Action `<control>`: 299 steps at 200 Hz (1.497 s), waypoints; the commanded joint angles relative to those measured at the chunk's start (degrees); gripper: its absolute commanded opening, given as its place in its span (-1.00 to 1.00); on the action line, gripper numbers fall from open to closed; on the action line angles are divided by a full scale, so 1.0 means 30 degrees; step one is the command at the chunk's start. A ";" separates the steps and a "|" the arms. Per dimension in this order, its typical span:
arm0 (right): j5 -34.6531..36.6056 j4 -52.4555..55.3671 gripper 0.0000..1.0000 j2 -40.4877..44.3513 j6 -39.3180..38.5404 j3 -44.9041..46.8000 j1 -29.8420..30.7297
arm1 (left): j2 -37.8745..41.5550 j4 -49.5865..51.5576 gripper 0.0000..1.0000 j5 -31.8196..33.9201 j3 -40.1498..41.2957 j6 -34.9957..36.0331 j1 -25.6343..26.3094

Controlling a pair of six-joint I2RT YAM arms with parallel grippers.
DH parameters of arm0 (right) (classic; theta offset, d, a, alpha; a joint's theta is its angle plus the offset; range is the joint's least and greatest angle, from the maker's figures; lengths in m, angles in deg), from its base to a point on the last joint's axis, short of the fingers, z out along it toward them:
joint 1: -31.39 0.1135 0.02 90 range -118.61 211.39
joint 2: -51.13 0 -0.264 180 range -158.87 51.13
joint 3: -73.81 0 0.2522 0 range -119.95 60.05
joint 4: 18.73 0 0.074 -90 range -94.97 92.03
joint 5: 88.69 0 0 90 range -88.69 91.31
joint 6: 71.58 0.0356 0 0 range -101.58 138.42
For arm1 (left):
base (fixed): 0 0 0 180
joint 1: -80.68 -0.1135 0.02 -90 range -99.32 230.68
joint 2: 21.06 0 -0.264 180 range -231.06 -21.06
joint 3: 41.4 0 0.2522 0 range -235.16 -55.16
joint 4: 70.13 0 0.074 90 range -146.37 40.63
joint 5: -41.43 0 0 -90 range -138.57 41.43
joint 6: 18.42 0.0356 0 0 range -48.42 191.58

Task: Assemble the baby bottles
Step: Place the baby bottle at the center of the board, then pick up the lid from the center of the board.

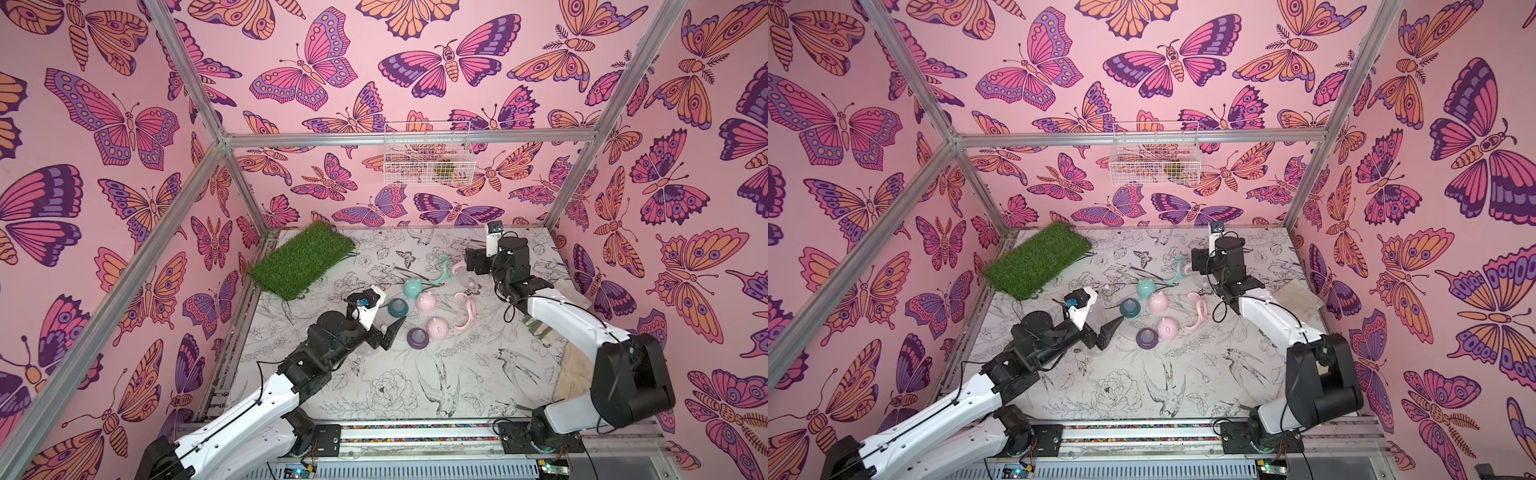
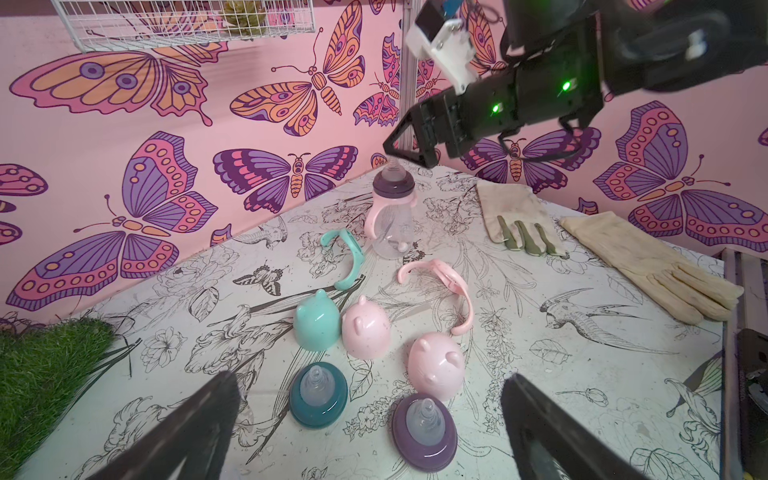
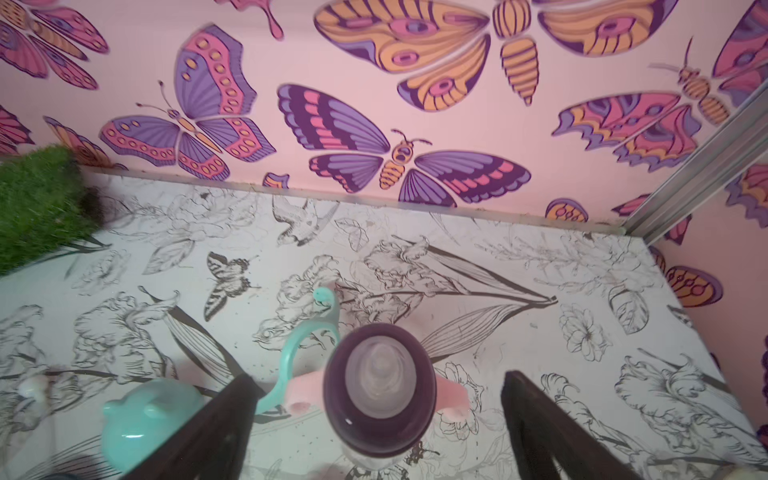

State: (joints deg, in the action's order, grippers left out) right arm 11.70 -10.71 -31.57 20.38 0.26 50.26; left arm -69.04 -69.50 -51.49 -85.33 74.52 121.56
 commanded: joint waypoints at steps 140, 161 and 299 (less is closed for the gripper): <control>-0.4050 1.2165 0.58 0.0589 0.4437 0.0607 0.6588 | 0.0963 0.3232 1.00 0.0915 -0.2154 -0.0080 -0.0063; -0.3925 1.2153 0.55 -0.0739 0.4402 0.0371 0.6608 | 0.1075 0.3353 1.00 0.0855 -0.2087 -0.0101 -0.0060; -0.3039 0.9914 0.54 -0.4729 0.4621 0.0083 0.6612 | 0.1084 0.3728 1.00 0.0943 -0.2037 0.0045 -0.0060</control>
State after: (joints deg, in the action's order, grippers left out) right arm 1.49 20.03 -44.26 33.49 2.55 69.78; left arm -66.14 -59.16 -48.98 -90.95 74.17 121.56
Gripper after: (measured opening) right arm 0.773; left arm 0.998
